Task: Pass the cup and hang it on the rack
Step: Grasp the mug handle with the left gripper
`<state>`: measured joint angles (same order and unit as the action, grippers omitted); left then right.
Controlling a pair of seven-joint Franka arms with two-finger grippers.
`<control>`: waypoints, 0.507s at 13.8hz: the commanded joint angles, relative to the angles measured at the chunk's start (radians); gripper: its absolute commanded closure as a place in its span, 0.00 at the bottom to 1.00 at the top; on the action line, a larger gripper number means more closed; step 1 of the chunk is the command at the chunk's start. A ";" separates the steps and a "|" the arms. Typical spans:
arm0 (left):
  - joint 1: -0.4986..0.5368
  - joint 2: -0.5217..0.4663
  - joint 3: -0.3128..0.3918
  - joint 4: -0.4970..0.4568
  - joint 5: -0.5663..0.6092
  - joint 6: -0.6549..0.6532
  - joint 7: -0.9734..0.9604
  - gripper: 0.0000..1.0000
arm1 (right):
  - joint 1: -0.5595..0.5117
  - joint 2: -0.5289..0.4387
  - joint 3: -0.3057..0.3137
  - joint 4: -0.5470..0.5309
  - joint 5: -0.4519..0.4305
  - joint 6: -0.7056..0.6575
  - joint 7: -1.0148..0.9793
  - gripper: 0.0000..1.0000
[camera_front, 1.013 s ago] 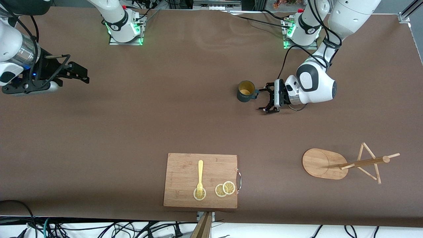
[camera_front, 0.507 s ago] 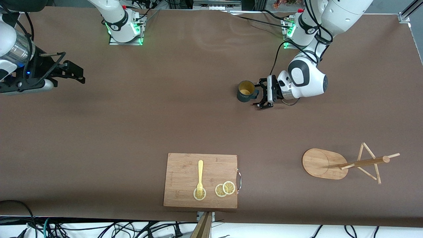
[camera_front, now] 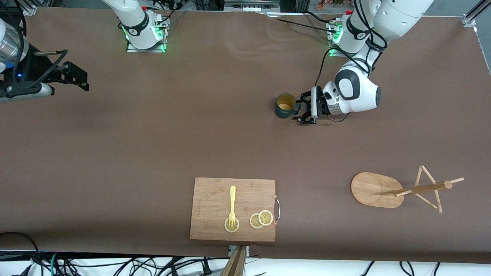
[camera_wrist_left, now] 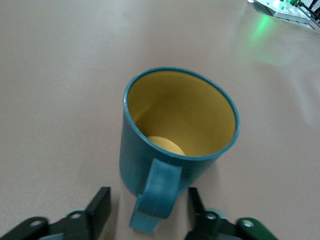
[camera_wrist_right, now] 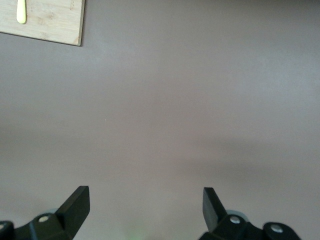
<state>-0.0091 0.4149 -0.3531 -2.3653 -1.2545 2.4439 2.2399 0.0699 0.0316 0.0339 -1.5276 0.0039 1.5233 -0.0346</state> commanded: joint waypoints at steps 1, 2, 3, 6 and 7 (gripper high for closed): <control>0.008 -0.024 -0.003 -0.015 -0.033 0.007 0.053 0.80 | -0.013 0.007 0.009 0.037 -0.016 -0.022 -0.014 0.00; 0.009 -0.022 -0.003 -0.012 -0.034 0.007 0.059 0.97 | -0.015 0.008 0.009 0.037 -0.009 -0.019 -0.007 0.00; 0.011 -0.022 0.000 -0.012 -0.040 0.007 0.059 1.00 | -0.013 0.008 0.009 0.037 -0.005 -0.026 -0.004 0.00; 0.018 -0.025 0.005 -0.012 -0.040 0.003 0.050 1.00 | -0.007 0.008 0.015 0.037 -0.005 -0.029 0.001 0.00; 0.026 -0.025 0.006 -0.011 -0.040 -0.005 0.035 1.00 | -0.007 0.008 0.015 0.037 -0.010 -0.029 0.001 0.00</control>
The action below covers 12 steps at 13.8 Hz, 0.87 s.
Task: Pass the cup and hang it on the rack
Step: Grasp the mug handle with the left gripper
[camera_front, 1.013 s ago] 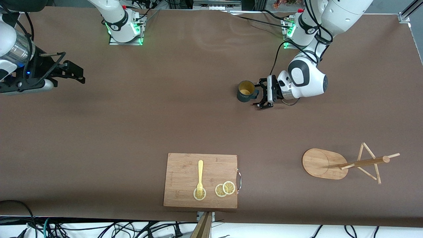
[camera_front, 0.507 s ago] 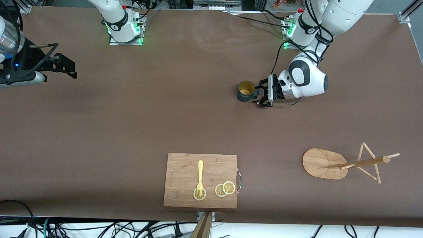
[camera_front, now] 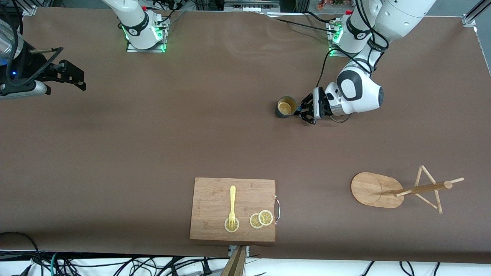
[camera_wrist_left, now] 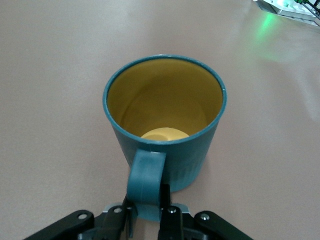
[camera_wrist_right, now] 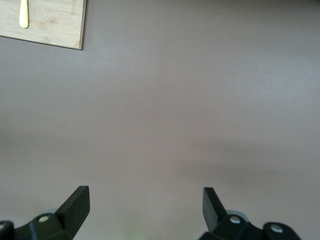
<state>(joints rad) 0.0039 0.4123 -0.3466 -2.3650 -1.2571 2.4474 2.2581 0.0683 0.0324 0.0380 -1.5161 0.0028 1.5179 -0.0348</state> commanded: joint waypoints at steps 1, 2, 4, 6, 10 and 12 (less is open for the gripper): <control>0.019 -0.029 0.000 -0.010 -0.038 -0.010 -0.021 1.00 | -0.005 0.008 0.011 0.025 -0.007 -0.022 0.001 0.00; 0.027 -0.046 0.000 -0.008 -0.038 -0.024 -0.061 1.00 | -0.008 0.008 0.010 0.025 -0.007 -0.022 0.001 0.00; 0.045 -0.079 0.005 -0.006 -0.025 -0.105 -0.181 1.00 | -0.008 0.008 0.008 0.025 -0.009 -0.022 0.003 0.00; 0.056 -0.108 0.041 -0.006 -0.022 -0.204 -0.290 1.00 | -0.008 0.015 0.008 0.025 -0.009 -0.021 0.002 0.00; 0.074 -0.174 0.155 -0.002 -0.015 -0.431 -0.530 1.00 | -0.008 0.017 0.008 0.025 -0.011 -0.022 0.003 0.00; 0.105 -0.216 0.188 0.022 0.051 -0.496 -0.679 1.00 | -0.008 0.017 0.008 0.025 -0.009 -0.022 0.003 0.00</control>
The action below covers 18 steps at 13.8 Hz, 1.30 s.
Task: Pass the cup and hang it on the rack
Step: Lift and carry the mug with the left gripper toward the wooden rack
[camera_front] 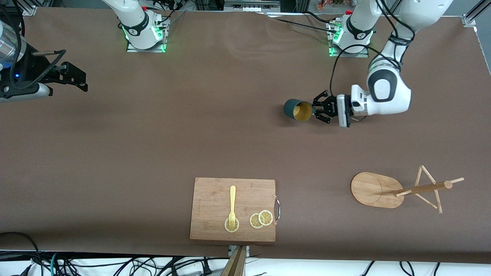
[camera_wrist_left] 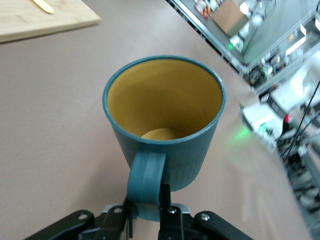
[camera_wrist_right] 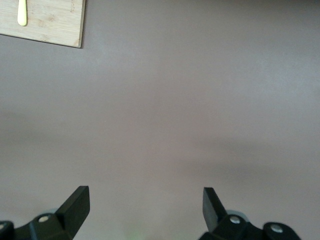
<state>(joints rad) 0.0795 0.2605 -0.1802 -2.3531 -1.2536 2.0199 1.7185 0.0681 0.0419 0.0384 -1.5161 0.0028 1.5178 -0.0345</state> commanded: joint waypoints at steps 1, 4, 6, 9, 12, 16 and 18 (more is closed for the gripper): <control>0.043 -0.067 0.051 0.040 0.092 -0.120 -0.210 1.00 | -0.008 0.007 0.008 0.025 -0.009 -0.022 0.004 0.00; 0.049 -0.066 0.169 0.124 0.138 -0.326 -0.412 1.00 | -0.010 0.007 0.006 0.025 -0.006 -0.022 0.002 0.00; 0.057 -0.063 0.227 0.155 0.138 -0.418 -0.518 1.00 | -0.010 0.007 0.006 0.025 -0.004 -0.022 0.005 0.00; 0.091 -0.060 0.294 0.186 0.138 -0.500 -0.695 1.00 | -0.010 0.007 0.006 0.025 -0.004 -0.022 0.005 0.00; 0.126 -0.056 0.350 0.208 0.122 -0.527 -0.864 1.00 | -0.010 0.007 0.006 0.025 -0.004 -0.022 0.007 0.00; 0.177 -0.003 0.367 0.252 0.054 -0.593 -1.017 1.00 | -0.010 0.007 0.006 0.025 -0.004 -0.022 0.007 0.00; 0.206 0.017 0.369 0.256 0.014 -0.593 -1.075 1.00 | -0.010 0.007 0.008 0.025 -0.004 -0.022 0.007 0.00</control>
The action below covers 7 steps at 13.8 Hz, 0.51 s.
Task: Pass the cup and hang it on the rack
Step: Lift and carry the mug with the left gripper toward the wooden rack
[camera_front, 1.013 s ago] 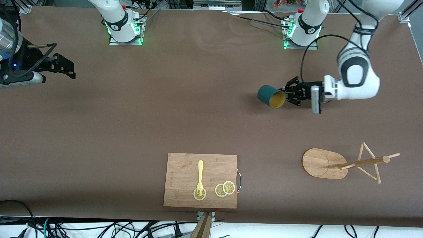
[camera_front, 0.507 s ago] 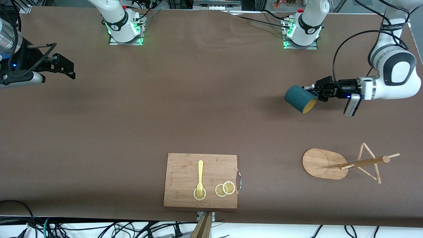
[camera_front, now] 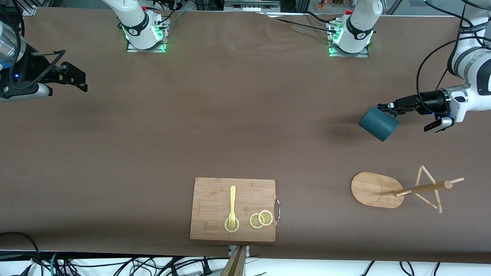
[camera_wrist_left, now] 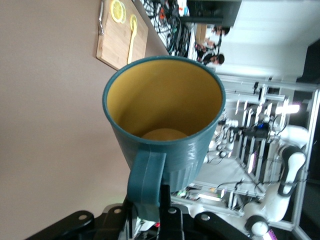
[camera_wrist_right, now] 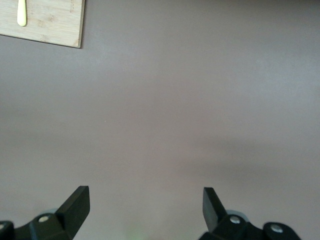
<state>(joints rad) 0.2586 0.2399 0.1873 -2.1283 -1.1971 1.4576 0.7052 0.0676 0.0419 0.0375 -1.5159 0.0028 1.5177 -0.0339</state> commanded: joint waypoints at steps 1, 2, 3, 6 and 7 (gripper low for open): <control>0.040 0.064 0.001 0.051 -0.059 -0.040 -0.085 1.00 | -0.009 0.007 0.007 0.025 -0.004 -0.022 0.006 0.00; 0.056 0.096 0.001 0.080 -0.071 -0.066 -0.102 1.00 | -0.009 0.007 0.007 0.025 -0.003 -0.022 0.006 0.00; 0.070 0.125 0.001 0.115 -0.081 -0.092 -0.105 1.00 | -0.009 0.007 0.007 0.025 -0.004 -0.022 0.006 0.00; 0.102 0.194 0.001 0.195 -0.107 -0.128 -0.107 1.00 | -0.009 0.007 0.007 0.025 -0.004 -0.022 0.006 0.00; 0.108 0.220 0.001 0.218 -0.130 -0.140 -0.112 1.00 | -0.009 0.007 0.007 0.025 -0.004 -0.022 0.006 0.00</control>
<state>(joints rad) 0.3494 0.3933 0.1929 -1.9904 -1.2827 1.3662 0.6192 0.0676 0.0419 0.0374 -1.5159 0.0028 1.5177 -0.0338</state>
